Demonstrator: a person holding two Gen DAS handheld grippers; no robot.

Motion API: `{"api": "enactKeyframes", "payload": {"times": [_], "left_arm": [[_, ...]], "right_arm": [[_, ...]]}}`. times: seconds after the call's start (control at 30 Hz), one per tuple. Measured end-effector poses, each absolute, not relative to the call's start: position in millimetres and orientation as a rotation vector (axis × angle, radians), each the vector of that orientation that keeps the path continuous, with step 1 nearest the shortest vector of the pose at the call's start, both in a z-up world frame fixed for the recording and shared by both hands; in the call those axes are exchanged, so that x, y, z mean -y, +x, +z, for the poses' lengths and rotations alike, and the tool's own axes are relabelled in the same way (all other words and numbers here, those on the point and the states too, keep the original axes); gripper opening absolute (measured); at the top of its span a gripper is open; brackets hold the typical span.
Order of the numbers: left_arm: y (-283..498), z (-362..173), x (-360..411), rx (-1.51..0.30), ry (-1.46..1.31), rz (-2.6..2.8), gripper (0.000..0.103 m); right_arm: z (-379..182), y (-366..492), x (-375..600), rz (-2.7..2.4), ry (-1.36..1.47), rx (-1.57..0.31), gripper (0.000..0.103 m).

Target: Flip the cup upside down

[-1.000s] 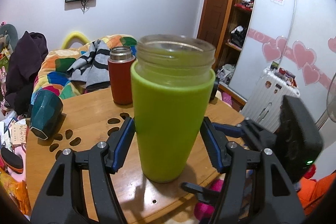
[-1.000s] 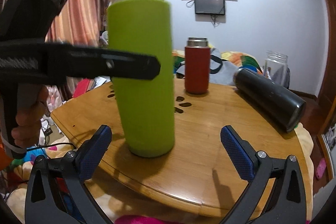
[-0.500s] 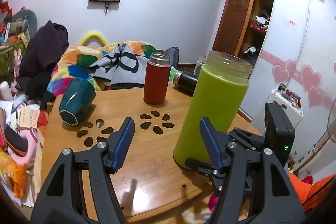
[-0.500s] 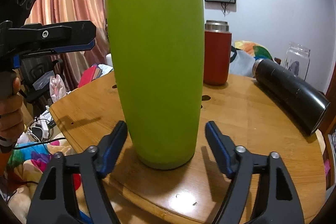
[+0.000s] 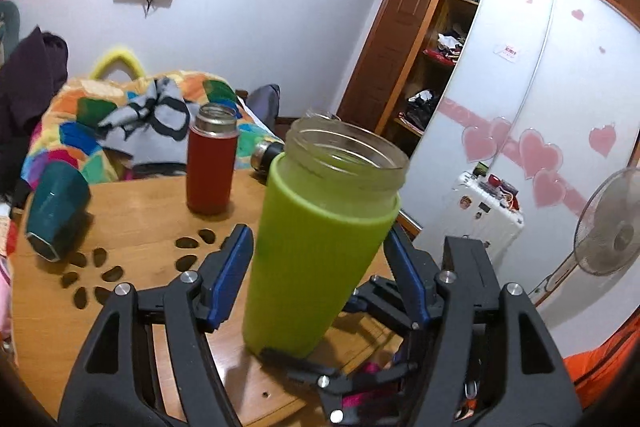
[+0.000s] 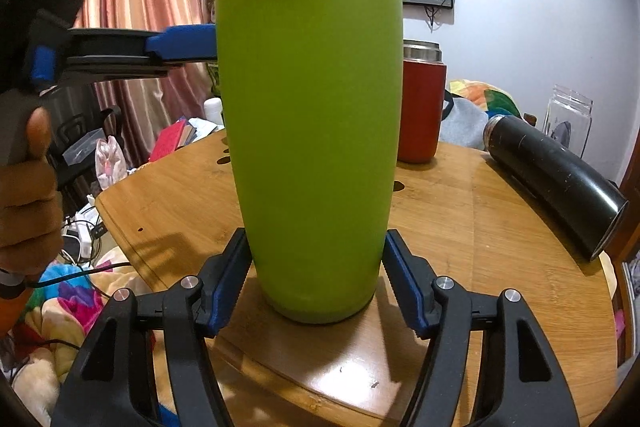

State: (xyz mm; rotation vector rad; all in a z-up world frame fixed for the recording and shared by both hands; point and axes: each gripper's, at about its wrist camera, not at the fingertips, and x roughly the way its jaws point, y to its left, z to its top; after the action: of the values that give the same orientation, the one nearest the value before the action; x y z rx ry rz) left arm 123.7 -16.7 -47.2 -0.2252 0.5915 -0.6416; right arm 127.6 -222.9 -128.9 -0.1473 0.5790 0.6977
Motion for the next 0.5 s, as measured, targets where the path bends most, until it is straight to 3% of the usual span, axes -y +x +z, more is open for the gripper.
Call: {"api": "enactKeyframes", "payload": {"times": [0.3, 0.5], "left_arm": [[135, -52, -5, -0.610, -0.322, -0.608, 0.062], [152, -79, -31, -0.682, -0.479, -0.593, 0.066]], "right_arm": [[-119, 119, 227, 0.706, -0.206, -0.554, 0.062], [-112, 111, 228, 0.738, -0.228, -0.541, 0.062]]}}
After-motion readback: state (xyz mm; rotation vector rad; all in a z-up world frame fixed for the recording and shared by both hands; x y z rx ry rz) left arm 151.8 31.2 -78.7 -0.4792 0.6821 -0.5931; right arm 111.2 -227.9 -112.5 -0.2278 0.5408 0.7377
